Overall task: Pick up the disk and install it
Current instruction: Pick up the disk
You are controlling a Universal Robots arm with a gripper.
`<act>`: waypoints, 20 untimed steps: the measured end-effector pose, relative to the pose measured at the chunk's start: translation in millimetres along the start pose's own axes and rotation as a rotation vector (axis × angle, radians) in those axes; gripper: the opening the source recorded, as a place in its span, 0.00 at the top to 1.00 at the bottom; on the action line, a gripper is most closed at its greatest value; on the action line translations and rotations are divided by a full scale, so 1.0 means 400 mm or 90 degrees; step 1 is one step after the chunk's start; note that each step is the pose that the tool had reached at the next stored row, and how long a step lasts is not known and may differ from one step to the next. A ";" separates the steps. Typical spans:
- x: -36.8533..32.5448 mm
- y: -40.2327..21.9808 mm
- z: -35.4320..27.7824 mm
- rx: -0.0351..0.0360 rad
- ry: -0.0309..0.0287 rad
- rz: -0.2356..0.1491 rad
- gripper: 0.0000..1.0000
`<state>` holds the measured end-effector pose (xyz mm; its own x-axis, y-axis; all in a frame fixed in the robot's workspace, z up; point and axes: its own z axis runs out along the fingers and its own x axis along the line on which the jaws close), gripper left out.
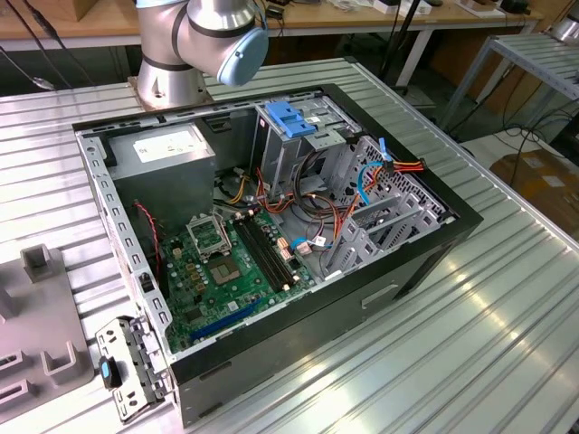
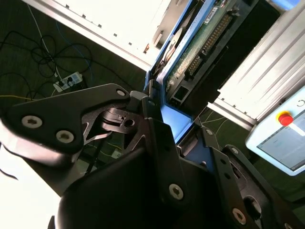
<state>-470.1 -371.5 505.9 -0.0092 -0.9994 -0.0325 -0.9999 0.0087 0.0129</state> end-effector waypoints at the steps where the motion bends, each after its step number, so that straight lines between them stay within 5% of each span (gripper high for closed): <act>1: 0.000 0.000 0.000 0.0000 0.0000 0.000 0.63; 20: 0.000 -0.024 -0.001 0.0000 0.0000 0.000 0.63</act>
<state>-460.3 -371.5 506.1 -0.0093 -0.9994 -0.0325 -0.9999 0.0089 0.0128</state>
